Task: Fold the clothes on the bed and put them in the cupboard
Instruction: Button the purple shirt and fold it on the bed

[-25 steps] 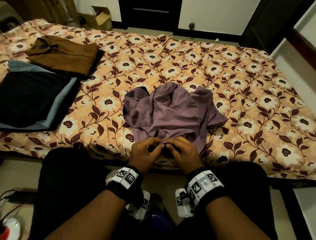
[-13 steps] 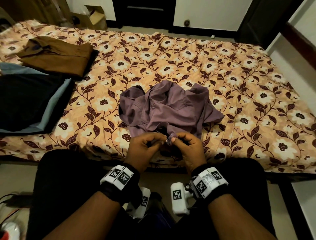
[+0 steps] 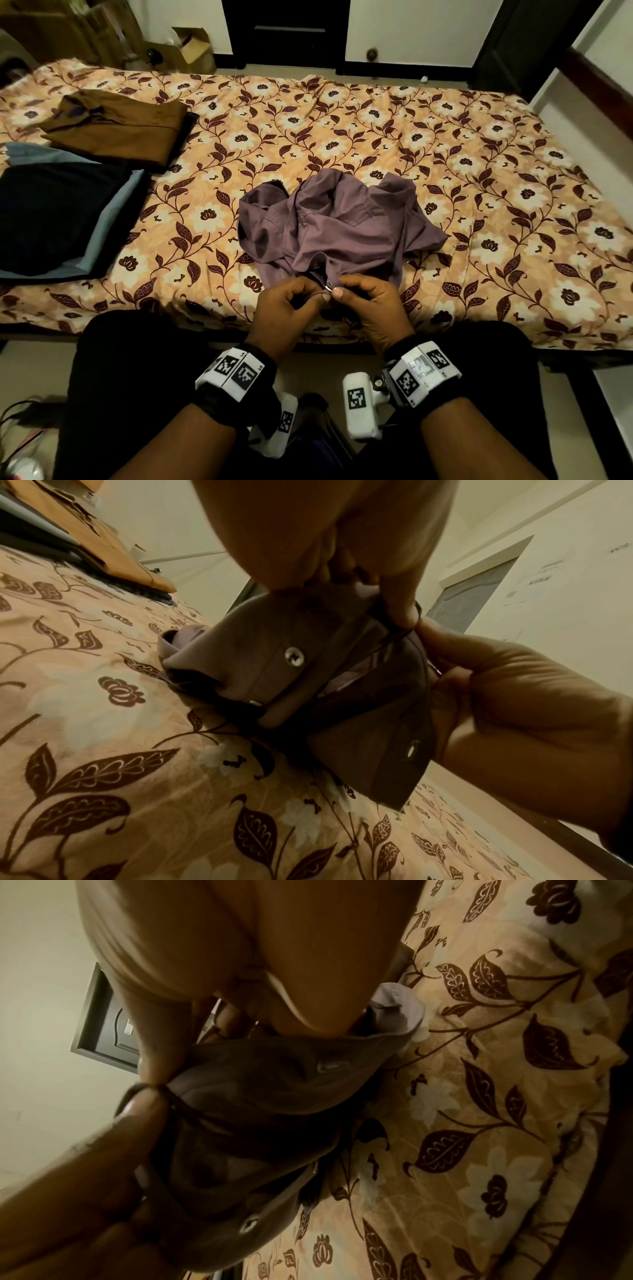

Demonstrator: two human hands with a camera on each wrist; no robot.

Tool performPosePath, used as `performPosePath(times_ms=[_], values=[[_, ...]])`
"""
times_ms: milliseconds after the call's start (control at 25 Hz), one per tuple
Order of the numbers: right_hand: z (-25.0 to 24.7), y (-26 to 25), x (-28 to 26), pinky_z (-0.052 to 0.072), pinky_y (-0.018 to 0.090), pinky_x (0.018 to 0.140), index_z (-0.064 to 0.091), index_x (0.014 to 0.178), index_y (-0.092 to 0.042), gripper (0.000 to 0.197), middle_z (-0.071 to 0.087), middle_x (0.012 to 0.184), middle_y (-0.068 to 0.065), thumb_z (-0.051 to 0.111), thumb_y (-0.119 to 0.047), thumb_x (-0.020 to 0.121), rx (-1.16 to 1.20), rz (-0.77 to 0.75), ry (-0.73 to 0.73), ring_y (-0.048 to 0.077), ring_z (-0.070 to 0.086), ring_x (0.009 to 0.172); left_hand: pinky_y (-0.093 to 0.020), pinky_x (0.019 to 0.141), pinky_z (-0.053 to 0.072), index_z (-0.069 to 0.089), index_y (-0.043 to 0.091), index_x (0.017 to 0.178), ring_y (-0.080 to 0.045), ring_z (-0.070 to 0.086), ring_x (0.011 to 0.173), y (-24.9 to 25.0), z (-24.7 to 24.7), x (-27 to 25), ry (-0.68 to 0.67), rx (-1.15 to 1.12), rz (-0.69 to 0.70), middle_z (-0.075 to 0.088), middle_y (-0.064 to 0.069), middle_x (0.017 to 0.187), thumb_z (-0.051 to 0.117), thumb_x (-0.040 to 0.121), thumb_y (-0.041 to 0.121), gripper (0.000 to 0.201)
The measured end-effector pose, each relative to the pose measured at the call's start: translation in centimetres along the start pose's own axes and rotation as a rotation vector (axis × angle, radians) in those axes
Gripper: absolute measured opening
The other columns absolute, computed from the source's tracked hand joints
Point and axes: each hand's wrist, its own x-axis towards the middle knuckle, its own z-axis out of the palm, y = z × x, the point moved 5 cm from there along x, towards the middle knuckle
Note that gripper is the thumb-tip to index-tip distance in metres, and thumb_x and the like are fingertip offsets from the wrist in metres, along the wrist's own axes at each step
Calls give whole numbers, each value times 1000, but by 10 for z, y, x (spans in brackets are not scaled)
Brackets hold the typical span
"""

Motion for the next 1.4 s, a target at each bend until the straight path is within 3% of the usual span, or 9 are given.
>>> performPosePath(times_ms=[240, 440, 600, 720, 920, 1040, 1120, 1280, 1400], values=[[-5, 7, 4, 56, 47, 83, 73, 95, -3, 15, 69, 98, 16, 72, -3, 81, -103, -56, 54, 33, 67, 93, -23, 65, 54, 71, 28, 86, -7, 68, 73, 4, 5, 1, -40, -8, -58, 70, 12, 78, 60, 86, 36, 14], [-4, -1, 3, 57, 32, 77, 73, 95, -8, 18, 68, 97, 13, 70, 2, 80, -173, -77, 6, 23, 67, 90, -17, 62, 49, 68, 27, 82, -6, 64, 67, -4, 3, 5, -118, 94, -93, 67, 11, 72, 61, 94, 14, 18], [-1, -2, 3, 54, 23, 73, 72, 93, -12, 20, 70, 87, 5, 58, 3, 89, -116, 39, -13, 11, 66, 81, -15, 60, 45, 62, 30, 77, -4, 58, 63, -5, 5, 2, -93, 172, -105, 63, 9, 67, 63, 93, 13, 23], [-2, -1, 4, 52, 19, 71, 73, 86, -12, 19, 71, 79, -3, 60, 1, 88, -107, 85, -4, 6, 65, 76, -20, 59, 50, 64, 24, 80, -6, 61, 62, -5, 4, 2, -53, 58, -152, 65, 7, 71, 68, 89, 9, 17], [1, -1, -1, 54, 22, 61, 71, 87, 0, 8, 69, 79, 13, 66, 4, 83, -53, 163, -37, 16, 65, 68, -31, 67, 57, 66, 20, 81, -15, 66, 71, -8, 6, -1, -96, 56, -207, 66, 0, 77, 63, 91, 5, 19], [3, -1, 1, 58, 29, 65, 73, 85, -7, 10, 71, 81, 12, 69, 1, 82, -217, 87, -13, 20, 69, 72, -44, 74, 60, 70, 19, 82, -22, 70, 75, -16, 6, -3, -30, -3, -313, 71, -4, 78, 63, 91, 6, 18], [3, -1, 4, 56, 24, 69, 75, 83, -9, 6, 70, 81, 6, 73, -7, 78, -485, -66, 34, 15, 66, 74, -47, 76, 59, 74, 15, 85, -21, 72, 75, -18, 4, -3, -10, 28, -362, 74, -4, 79, 65, 91, 11, 12], [13, -5, 1, 43, 12, 64, 75, 77, -12, 21, 65, 75, -4, 63, -29, 72, -714, -262, 57, 6, 57, 72, -37, 70, 60, 76, 15, 84, -10, 70, 69, -8, 5, 5, -94, 210, -362, 73, 1, 72, 61, 93, 27, 21], [2, -5, 3, 45, 14, 68, 71, 73, -14, 2, 64, 75, -3, 70, -13, 75, -639, -186, 131, 7, 57, 71, -32, 67, 56, 70, 13, 78, -14, 66, 68, -9, 7, 9, -116, 373, -362, 68, 0, 72, 55, 93, 19, 21]])
